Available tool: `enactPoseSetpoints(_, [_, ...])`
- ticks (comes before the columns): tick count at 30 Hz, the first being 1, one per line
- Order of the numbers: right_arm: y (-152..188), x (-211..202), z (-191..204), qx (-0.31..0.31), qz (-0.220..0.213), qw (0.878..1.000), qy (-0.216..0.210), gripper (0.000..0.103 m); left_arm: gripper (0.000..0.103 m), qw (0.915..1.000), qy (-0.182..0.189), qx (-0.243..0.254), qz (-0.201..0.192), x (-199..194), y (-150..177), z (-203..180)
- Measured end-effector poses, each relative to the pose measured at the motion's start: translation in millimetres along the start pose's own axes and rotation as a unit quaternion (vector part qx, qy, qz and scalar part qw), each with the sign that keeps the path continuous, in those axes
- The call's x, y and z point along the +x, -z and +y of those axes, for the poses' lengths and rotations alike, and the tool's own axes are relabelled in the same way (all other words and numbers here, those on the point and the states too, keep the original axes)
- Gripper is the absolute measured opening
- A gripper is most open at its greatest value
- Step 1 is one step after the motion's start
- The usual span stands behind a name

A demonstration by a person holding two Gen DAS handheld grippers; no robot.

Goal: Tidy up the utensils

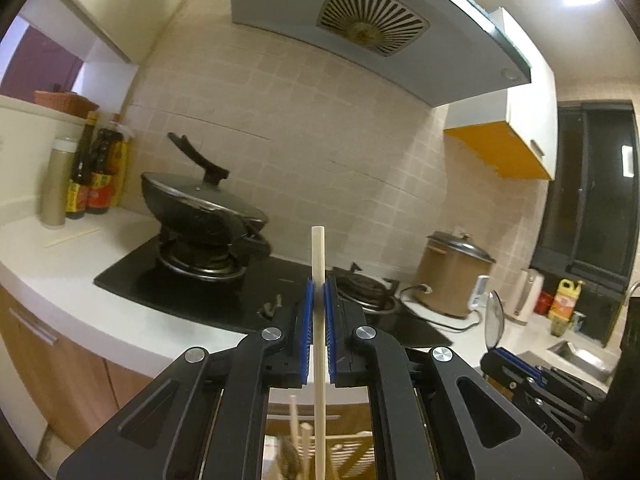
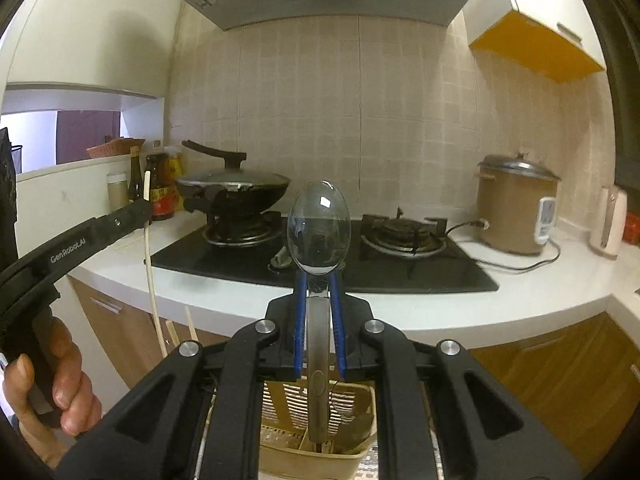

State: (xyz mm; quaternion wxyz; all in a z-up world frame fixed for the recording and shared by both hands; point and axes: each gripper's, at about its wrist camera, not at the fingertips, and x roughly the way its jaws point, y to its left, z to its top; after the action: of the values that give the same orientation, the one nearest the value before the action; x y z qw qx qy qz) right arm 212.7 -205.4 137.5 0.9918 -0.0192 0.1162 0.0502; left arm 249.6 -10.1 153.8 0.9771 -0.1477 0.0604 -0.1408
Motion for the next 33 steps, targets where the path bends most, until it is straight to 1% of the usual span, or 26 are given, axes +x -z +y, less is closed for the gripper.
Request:
enactPoseSetpoints(3, [9.7,9.7,-5.2,0.017,0.008,1.0,-0.011,0.01,0.004,0.9999,-0.014,0.005,-0.006,4.7,6.5,4.2])
enactPoseSetpoints(9, [24.0,17.7,-8.2,0.026,0.014,1.0,-0.009,0.01,0.004,0.9994,-0.024,0.026,-0.005,7.8,20.7,3.0])
enactPoseSetpoints(14, [31.9,14.6,-10.5,0.026,0.017,0.999,-0.011,0.01,0.004,0.9994,-0.015,0.028,0.009,6.1,30.0,5.8])
enactPoseSetpoints(18, [34.5,5.4,-11.7,0.03,0.026,0.999,-0.013,0.011,0.005,0.9994,-0.008,0.02,0.026,-1.6,31.3,11.3])
enactPoseSetpoints(19, [34.2,2.4,-12.7,0.034,0.031,0.999,-0.016,0.012,0.006,0.9993,-0.005,0.019,0.03,-3.3,30.9,12.2])
enactPoseSetpoints(20, [34.3,0.7,-13.6,0.036,0.033,0.999,-0.018,0.018,0.007,0.9992,-0.002,0.019,0.034,-6.2,29.7,13.4])
enactPoseSetpoints(21, [33.8,-3.0,-15.0,0.041,0.037,0.998,-0.024,0.023,0.013,0.999,0.002,0.019,0.039,-9.6,28.3,14.2])
enactPoseSetpoints(22, [33.3,-6.2,-15.9,0.045,0.038,0.998,-0.026,0.032,0.021,0.9989,0.002,0.021,0.041,-13.8,27.1,14.2])
enactPoseSetpoints(24, [32.1,-16.7,-17.1,0.05,0.039,0.998,-0.028,0.033,0.029,0.9989,0.0,0.028,0.037,-25.6,24.8,13.2])
enactPoseSetpoints(26, [32.1,-27.2,-18.8,0.057,0.039,0.997,-0.033,0.033,0.031,0.9987,0.001,0.032,0.04,-37.5,23.2,12.4])
enactPoseSetpoints(27, [32.8,-35.1,-20.2,0.063,0.039,0.997,-0.034,0.033,0.036,0.9986,0.003,0.03,0.042,-45.1,22.4,12.7])
enactPoseSetpoints(28, [33.9,-42.7,-21.2,0.067,0.038,0.996,-0.035,0.034,0.043,0.9985,0.004,0.03,0.045,-51.3,21.8,12.0])
enactPoseSetpoints(30, [37.8,-59.5,-22.3,0.073,0.033,0.996,-0.034,0.039,0.051,0.9983,0.002,0.034,0.048,-68.2,23.2,11.1])
enactPoseSetpoints(31, [40.7,-68.1,-22.7,0.076,0.031,0.996,-0.031,0.047,0.055,0.9981,0.001,0.036,0.05,-74.1,24.3,10.1])
enactPoseSetpoints(32, [43.7,-76.2,-23.1,0.08,0.028,0.996,-0.029,0.051,0.055,0.9979,-0.001,0.038,0.052,-82.9,26.5,8.8])
enactPoseSetpoints(33, [46.9,-84.2,-22.7,0.081,0.028,0.996,-0.028,0.051,0.056,0.9977,0.0,0.039,0.054,-91.7,29.2,7.3])
